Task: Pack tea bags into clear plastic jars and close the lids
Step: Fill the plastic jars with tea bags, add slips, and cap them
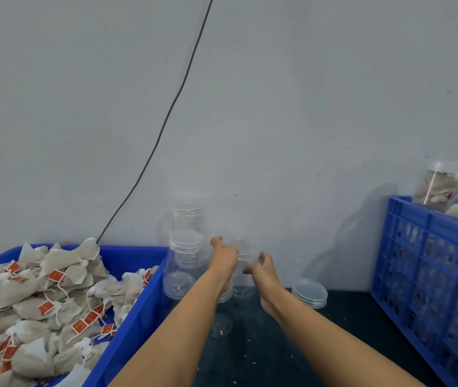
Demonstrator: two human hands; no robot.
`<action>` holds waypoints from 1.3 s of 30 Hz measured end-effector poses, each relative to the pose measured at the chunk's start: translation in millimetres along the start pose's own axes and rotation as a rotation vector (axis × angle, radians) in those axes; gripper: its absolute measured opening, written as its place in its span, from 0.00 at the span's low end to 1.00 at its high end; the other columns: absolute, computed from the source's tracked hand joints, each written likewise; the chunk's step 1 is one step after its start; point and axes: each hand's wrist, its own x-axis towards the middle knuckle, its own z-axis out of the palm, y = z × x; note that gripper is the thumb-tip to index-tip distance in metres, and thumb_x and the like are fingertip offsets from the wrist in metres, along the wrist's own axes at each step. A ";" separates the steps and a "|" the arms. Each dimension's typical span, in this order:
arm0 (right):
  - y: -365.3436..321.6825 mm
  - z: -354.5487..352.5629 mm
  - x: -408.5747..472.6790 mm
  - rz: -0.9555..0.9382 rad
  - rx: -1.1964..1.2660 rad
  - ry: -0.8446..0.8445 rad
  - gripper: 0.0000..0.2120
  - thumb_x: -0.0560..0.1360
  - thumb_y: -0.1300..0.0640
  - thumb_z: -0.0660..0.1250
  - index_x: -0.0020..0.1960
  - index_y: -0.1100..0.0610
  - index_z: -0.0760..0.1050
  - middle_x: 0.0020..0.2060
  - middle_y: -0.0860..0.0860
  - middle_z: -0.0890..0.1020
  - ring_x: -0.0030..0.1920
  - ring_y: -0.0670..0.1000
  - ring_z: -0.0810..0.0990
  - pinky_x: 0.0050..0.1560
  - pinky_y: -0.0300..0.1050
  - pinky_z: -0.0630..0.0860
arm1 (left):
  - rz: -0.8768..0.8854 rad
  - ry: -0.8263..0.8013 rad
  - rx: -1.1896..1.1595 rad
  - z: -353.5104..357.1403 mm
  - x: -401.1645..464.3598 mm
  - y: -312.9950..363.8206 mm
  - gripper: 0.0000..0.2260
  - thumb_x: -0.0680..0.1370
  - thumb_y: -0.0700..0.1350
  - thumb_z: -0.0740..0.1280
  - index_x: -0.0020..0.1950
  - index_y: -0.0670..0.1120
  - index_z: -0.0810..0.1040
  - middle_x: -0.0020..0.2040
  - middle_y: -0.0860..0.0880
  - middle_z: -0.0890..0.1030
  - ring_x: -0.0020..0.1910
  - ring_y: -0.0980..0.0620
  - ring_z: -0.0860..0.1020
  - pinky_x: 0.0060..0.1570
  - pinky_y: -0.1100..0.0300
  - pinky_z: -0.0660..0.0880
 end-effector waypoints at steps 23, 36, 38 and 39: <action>48.8 -43.0 -188.6 -0.420 0.067 0.247 0.36 0.63 0.58 0.81 0.64 0.51 0.65 0.59 0.49 0.73 0.60 0.48 0.74 0.63 0.46 0.73 | 0.415 0.029 -0.067 -9.5 -216.0 -106.0 0.41 0.63 0.34 0.79 0.71 0.55 0.67 0.68 0.59 0.72 0.68 0.58 0.70 0.66 0.50 0.71; 66.5 -57.1 -215.2 -0.495 0.121 0.190 0.40 0.58 0.42 0.79 0.65 0.41 0.63 0.54 0.47 0.77 0.52 0.42 0.80 0.53 0.42 0.77 | 0.635 0.045 0.368 -31.3 -221.1 -129.5 0.41 0.59 0.61 0.79 0.66 0.71 0.60 0.61 0.76 0.66 0.60 0.66 0.68 0.53 0.74 0.65; 68.6 -59.7 -216.9 -0.518 0.087 0.205 0.40 0.59 0.43 0.77 0.65 0.41 0.62 0.53 0.44 0.78 0.52 0.42 0.80 0.51 0.41 0.77 | 0.627 0.012 0.397 -34.9 -221.5 -128.8 0.42 0.58 0.66 0.76 0.66 0.73 0.59 0.61 0.73 0.71 0.59 0.65 0.72 0.55 0.71 0.69; 68.7 -60.8 -217.7 -0.533 0.060 0.204 0.38 0.59 0.42 0.77 0.64 0.41 0.63 0.52 0.41 0.77 0.52 0.42 0.80 0.49 0.39 0.78 | 0.624 0.008 0.400 -35.1 -222.0 -128.5 0.41 0.57 0.68 0.75 0.66 0.74 0.58 0.59 0.71 0.73 0.58 0.66 0.74 0.55 0.69 0.71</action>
